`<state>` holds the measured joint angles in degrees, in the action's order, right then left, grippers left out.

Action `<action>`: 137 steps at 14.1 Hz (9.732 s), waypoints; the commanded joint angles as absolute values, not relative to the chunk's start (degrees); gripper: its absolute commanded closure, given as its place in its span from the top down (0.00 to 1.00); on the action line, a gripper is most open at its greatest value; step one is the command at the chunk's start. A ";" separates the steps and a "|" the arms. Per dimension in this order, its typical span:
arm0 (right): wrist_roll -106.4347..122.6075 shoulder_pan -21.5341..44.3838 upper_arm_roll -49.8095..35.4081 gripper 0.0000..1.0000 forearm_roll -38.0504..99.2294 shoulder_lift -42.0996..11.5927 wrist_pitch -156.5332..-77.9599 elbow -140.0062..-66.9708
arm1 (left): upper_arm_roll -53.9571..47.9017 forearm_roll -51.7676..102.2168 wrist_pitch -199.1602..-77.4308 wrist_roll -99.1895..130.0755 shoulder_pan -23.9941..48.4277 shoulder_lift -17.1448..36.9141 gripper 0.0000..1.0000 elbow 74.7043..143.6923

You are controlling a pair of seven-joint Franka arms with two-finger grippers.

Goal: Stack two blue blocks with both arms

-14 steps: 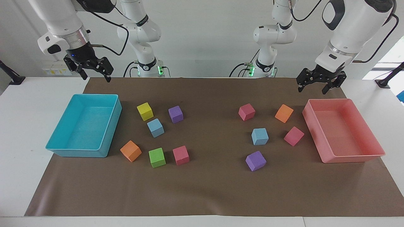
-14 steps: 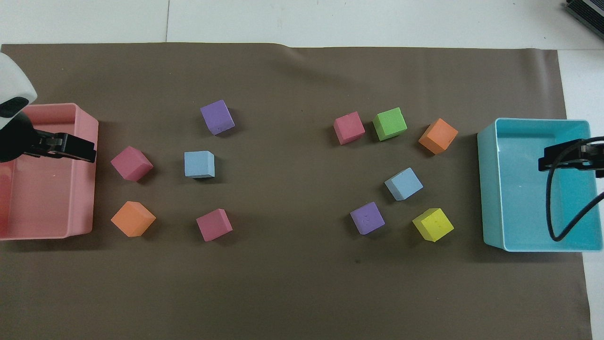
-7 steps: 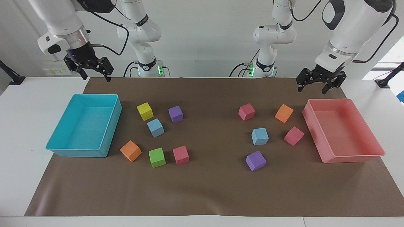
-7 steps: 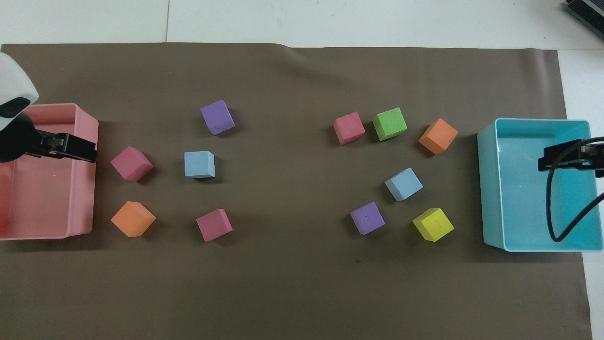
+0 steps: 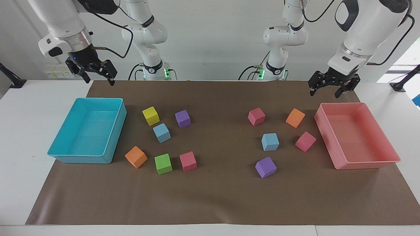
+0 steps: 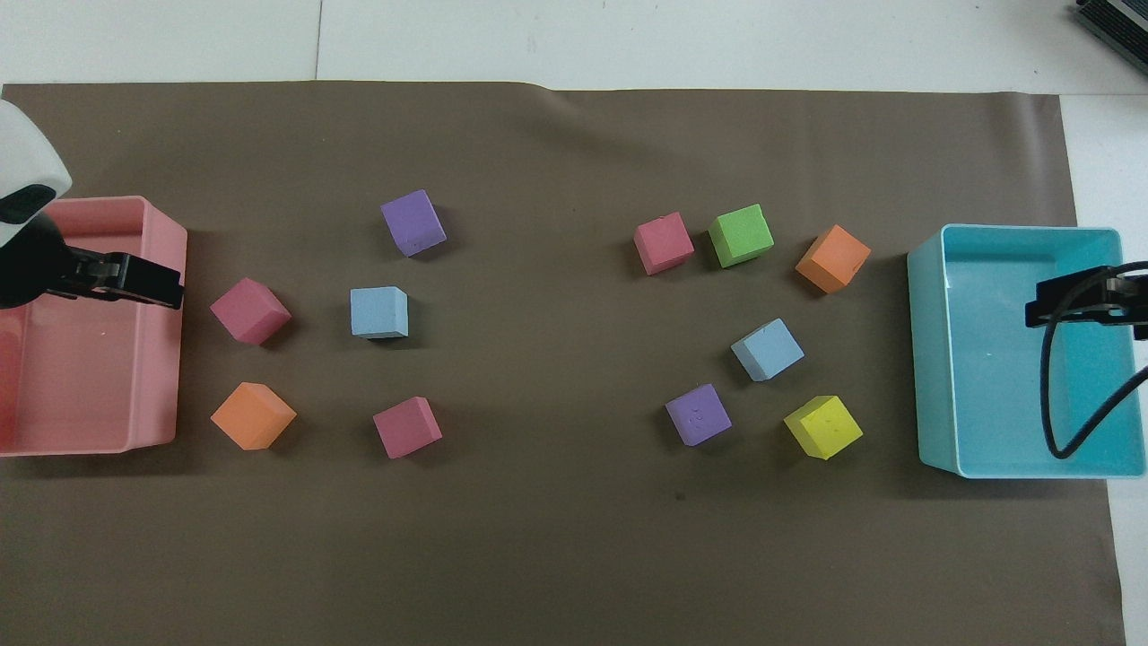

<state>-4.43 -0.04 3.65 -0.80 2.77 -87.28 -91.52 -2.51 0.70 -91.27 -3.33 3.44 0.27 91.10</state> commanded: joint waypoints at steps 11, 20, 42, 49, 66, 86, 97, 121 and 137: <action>-4.40 -0.70 3.69 1.00 -0.88 3.69 -88.33 -92.55 | -2.72 0.09 -90.27 -2.99 2.90 0.35 1.00 90.18; -4.14 -0.09 3.78 1.00 -1.23 4.66 -87.98 -94.22 | -2.72 0.09 -90.26 -3.08 2.90 0.35 1.00 90.18; -4.04 0.09 1.23 1.00 0.09 5.54 -89.82 -95.71 | -2.64 0.09 -90.18 -3.08 2.81 0.35 1.00 90.18; 5.34 0.09 1.23 1.00 2.81 5.36 -97.44 -105.62 | -2.64 0.09 -90.18 -3.08 2.81 0.35 1.00 90.18; 32.07 10.63 1.05 1.00 8.00 -8.70 -126.02 -117.85 | -2.64 0.09 -90.18 -3.08 2.81 0.35 1.00 90.18; 37.44 12.04 0.97 1.00 9.93 -12.66 -133.07 -123.83 | -2.72 0.09 -90.00 -2.99 2.82 0.35 1.00 90.26; 33.22 12.04 0.97 0.00 9.93 -12.92 -132.63 -123.57 | -2.64 0.09 -90.00 -2.99 1.93 0.35 1.00 90.18; -11.76 22.13 0.97 0.00 9.23 -12.82 -114.34 -102.83 | -2.64 0.09 -90.00 -2.99 1.93 0.35 1.00 90.18; -23.22 38.32 0.79 0.00 9.32 -27.16 -132.28 -100.81 | -2.64 0.09 -90.00 -2.99 1.93 0.26 1.00 90.18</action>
